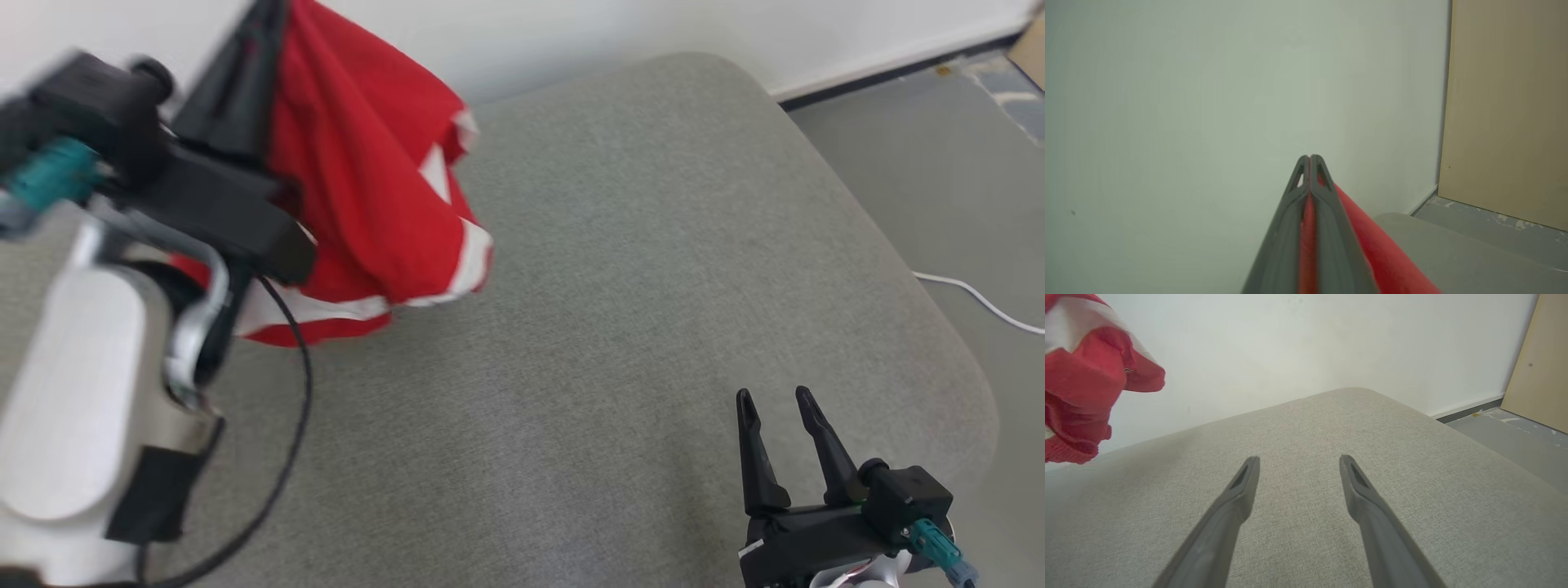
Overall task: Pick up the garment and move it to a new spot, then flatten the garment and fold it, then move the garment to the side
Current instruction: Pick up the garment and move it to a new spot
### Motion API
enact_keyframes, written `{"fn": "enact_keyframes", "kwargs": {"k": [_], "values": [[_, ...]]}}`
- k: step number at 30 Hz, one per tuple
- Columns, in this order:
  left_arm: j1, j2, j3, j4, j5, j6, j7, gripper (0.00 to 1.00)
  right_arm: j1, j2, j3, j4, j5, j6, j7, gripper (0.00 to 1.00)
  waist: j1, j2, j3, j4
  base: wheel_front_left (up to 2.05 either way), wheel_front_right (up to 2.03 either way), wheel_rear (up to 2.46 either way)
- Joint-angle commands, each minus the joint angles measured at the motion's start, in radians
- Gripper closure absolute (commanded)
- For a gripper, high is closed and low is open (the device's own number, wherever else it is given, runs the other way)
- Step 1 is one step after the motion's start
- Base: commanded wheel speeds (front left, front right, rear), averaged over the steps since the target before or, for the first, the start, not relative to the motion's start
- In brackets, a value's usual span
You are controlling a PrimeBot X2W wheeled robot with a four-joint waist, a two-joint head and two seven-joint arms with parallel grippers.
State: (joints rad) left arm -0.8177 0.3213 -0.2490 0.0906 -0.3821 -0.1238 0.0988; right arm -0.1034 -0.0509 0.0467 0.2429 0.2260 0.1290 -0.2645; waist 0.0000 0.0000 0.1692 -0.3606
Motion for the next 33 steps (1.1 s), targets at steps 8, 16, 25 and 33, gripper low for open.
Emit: {"fn": "enact_keyframes", "kwargs": {"k": [8, 16, 25, 33], "values": [[0.148, -0.051, -0.071, 0.109, -0.021, 0.000, -0.046, 1.00, -0.027, 0.002, 0.016, -0.009, 0.010, 0.003, -0.002, 0.00, 0.0000, 0.0000, 0.047, -0.046, 0.00, 0.00, 0.00], [0.307, -0.105, -0.096, 0.315, -0.066, 0.005, -0.145, 1.00, -0.036, 0.002, 0.027, -0.017, -0.001, 0.003, -0.002, 0.00, 0.0000, 0.0000, 0.047, -0.025, 0.00, 0.00, 0.00], [0.260, -0.139, -0.128, 0.339, -0.029, 0.009, -0.282, 0.00, -0.027, 0.001, 0.018, -0.036, -0.030, 0.003, -0.002, 0.00, 0.0000, 0.0000, 0.014, 0.050, 0.00, 0.00, 0.00], [0.286, -0.102, -0.064, 0.262, -0.032, 0.063, -0.334, 0.00, -0.003, 0.001, 0.004, -0.056, -0.047, 0.003, -0.002, 0.00, 0.0000, 0.0000, -0.044, 0.120, 0.00, 0.00, 0.00]]}}
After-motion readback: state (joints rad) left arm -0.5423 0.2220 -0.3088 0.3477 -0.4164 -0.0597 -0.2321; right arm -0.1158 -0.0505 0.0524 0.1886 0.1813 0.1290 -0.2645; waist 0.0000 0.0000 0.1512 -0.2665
